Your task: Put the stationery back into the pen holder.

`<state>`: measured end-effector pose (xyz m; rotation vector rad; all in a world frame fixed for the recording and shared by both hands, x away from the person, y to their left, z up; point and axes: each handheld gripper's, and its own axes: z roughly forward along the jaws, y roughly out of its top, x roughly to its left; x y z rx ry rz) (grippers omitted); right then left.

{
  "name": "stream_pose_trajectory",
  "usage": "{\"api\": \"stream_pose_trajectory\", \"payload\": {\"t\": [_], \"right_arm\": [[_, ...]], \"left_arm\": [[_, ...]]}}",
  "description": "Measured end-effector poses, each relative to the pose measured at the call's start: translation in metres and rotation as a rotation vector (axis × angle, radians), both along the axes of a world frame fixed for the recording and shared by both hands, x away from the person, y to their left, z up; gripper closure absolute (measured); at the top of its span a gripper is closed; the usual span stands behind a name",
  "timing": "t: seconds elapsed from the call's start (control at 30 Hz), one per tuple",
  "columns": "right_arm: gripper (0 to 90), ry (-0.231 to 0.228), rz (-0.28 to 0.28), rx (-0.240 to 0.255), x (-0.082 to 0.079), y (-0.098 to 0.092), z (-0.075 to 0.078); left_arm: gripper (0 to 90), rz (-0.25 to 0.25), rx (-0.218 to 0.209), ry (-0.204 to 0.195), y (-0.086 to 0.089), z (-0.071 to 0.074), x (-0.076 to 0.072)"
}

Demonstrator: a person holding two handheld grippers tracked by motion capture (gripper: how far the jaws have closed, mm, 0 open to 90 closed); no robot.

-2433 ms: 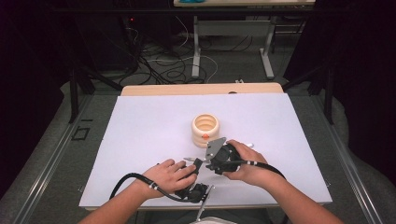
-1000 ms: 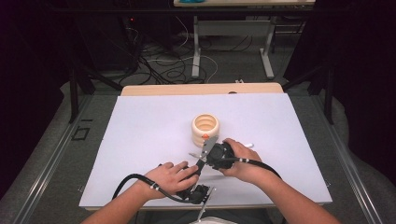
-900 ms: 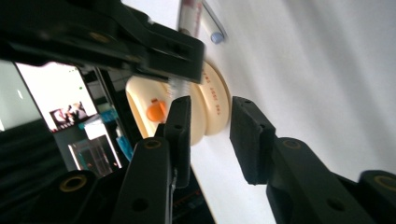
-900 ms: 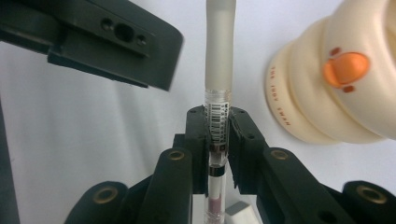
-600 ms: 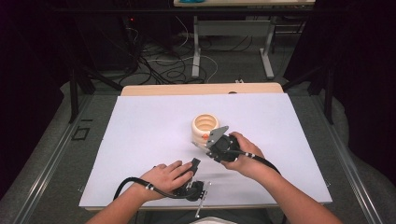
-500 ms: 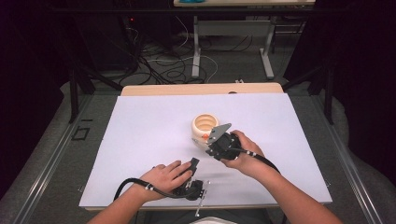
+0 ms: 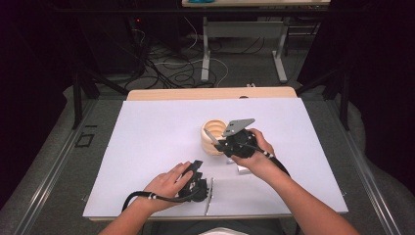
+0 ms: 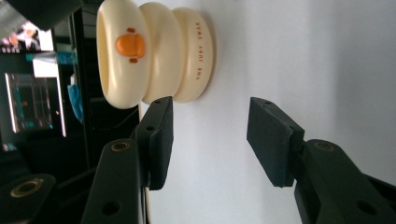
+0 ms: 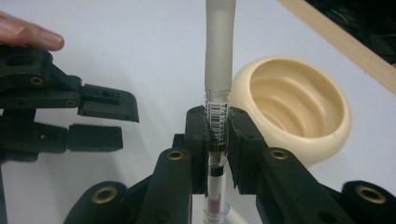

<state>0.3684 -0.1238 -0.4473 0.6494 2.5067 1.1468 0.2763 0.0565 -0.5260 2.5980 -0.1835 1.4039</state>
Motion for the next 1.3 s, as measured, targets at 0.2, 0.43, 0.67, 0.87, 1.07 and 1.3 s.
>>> {"api": "stream_pose_trajectory", "payload": {"t": [0.2, 0.43, 0.67, 0.87, 1.07, 1.3], "right_arm": [[79.5, -0.019, -0.042, 0.092, 0.006, -0.003, 0.007], [79.5, -0.052, -0.098, 0.195, 0.014, -0.003, 0.014], [79.5, -0.061, -0.148, 0.258, 0.026, -0.002, 0.015], [79.5, -0.059, -0.193, 0.308, 0.036, 0.001, 0.012], [79.5, -0.070, -0.225, 0.323, 0.046, 0.006, 0.007], [79.5, -0.060, -0.263, 0.340, 0.056, 0.011, 0.000]], "left_arm": [[44.8, 0.116, -0.179, 0.081, 0.007, 0.010, 0.013], [40.5, 0.179, -0.342, 0.137, 0.014, 0.016, 0.021], [34.7, 0.225, -0.497, 0.282, 0.021, 0.020, 0.029], [25.2, 0.238, -0.556, 0.351, 0.024, 0.018, 0.032], [16.2, 0.289, -0.629, 0.413, 0.031, 0.017, 0.038], [13.6, 0.344, -0.750, 0.491, 0.043, 0.018, 0.045]]}}
